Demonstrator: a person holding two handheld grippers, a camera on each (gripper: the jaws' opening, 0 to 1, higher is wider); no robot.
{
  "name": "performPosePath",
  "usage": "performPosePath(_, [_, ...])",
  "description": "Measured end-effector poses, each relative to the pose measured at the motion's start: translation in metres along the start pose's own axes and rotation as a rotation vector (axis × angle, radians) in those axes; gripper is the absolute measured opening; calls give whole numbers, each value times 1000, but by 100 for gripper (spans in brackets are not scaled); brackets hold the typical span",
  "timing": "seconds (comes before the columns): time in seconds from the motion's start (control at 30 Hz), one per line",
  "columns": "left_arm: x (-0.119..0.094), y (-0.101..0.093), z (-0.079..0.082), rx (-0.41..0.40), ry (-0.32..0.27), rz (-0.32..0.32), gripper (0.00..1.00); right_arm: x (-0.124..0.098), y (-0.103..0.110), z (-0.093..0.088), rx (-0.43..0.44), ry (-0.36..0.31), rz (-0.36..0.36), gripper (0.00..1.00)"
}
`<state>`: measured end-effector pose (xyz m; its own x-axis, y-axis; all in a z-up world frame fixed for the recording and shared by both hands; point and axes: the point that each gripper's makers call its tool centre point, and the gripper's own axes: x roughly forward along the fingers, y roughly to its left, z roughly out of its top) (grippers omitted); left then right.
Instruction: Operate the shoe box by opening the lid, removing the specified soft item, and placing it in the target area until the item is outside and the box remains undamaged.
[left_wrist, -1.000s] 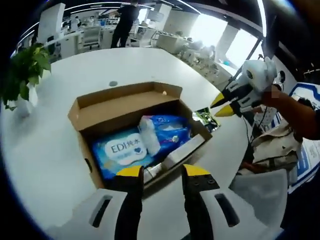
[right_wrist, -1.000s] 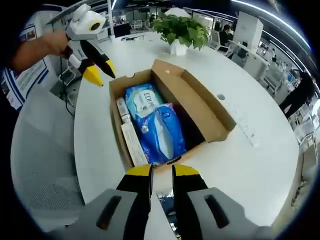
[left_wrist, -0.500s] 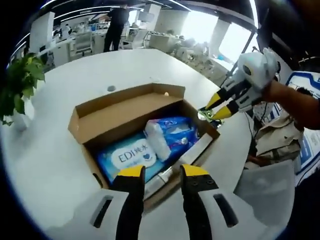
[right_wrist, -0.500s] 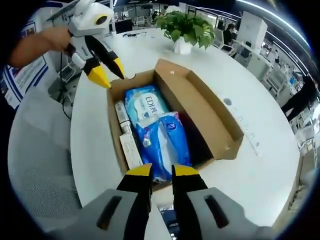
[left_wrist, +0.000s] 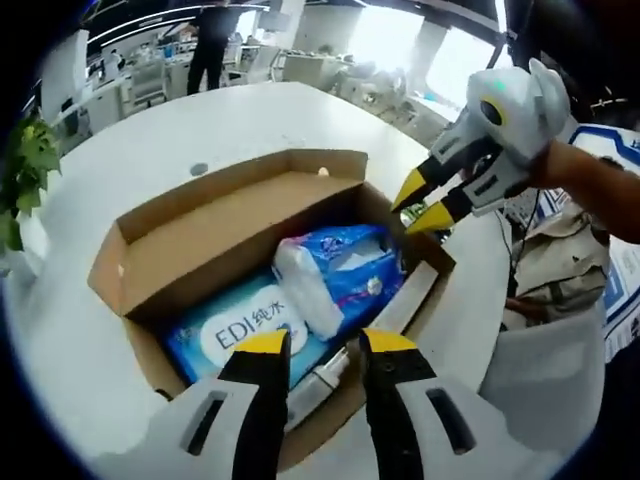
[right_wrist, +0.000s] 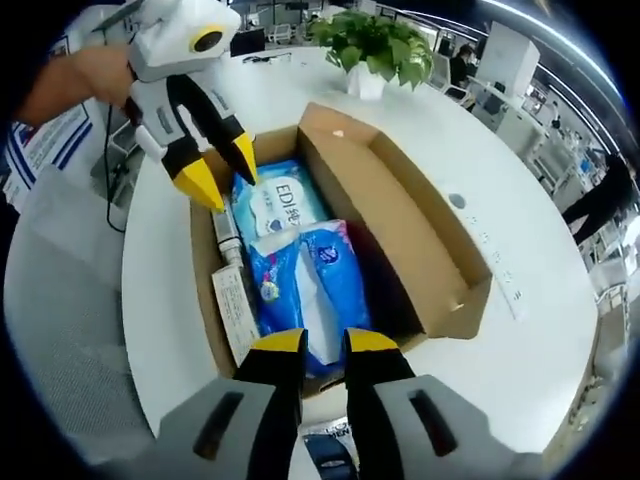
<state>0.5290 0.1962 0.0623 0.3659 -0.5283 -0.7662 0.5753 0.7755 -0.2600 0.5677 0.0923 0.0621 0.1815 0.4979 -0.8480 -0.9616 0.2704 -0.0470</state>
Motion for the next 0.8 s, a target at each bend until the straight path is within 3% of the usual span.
performPosePath(0.6, [36,5,-3,-22,32,-1,27,24,-11,-18,-6,49,5,13])
performPosePath(0.8, [47,9,-7,-32,55,16,30,32,-12,-15,-12,47,2,13])
